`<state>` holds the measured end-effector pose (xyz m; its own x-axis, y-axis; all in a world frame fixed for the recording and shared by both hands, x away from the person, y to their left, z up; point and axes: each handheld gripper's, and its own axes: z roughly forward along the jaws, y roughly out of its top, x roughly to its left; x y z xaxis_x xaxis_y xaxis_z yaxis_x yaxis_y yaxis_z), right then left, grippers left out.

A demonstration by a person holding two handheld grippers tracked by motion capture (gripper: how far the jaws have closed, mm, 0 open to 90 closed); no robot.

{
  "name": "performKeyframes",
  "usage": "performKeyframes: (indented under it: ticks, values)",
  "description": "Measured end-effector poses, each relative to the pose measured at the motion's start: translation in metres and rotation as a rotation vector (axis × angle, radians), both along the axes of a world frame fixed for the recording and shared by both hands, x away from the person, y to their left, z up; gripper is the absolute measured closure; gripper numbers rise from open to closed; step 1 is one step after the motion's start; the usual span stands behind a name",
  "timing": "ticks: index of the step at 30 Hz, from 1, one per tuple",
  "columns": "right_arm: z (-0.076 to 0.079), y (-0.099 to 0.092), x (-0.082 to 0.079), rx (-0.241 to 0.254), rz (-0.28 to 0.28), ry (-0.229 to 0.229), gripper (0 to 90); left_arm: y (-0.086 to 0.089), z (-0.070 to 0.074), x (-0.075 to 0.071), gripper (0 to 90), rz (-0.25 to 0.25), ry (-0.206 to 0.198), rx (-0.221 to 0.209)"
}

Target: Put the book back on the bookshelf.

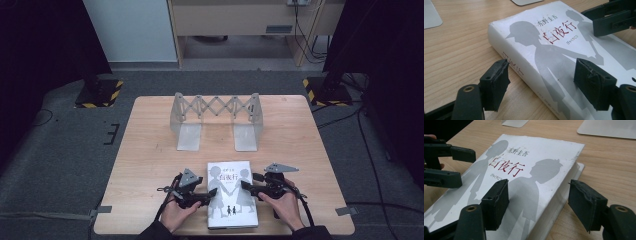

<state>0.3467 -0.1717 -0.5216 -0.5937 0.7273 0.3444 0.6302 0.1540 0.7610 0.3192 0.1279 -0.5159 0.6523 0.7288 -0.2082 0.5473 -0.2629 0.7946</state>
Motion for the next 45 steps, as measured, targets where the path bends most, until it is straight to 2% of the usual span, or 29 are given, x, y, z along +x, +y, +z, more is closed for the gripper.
performKeyframes:
  ticks: [14, 25, 33, 41, 45]
  values:
    - [0.002, 0.006, 0.0, 0.008, 0.024, -0.008, 31.0, 0.0, 0.0, 0.0, 27.8, -0.007, 0.004, -0.01]
    - [0.013, 0.005, -0.001, 0.06, 0.018, -0.044, 31.0, 0.004, 0.001, 0.0, 27.1, 0.0, 0.006, -0.019]
    - [0.02, 0.01, 0.0, 0.08, 0.023, -0.077, 30.9, 0.005, 0.002, 0.0, 26.0, -0.001, 0.006, -0.022]
    - [0.021, 0.016, -0.001, 0.098, 0.031, -0.073, 30.1, 0.005, 0.002, 0.001, 24.7, 0.004, 0.007, -0.026]
    - [0.02, 0.021, -0.002, 0.111, 0.039, -0.054, 29.6, 0.006, 0.001, 0.001, 24.0, 0.005, 0.004, -0.025]
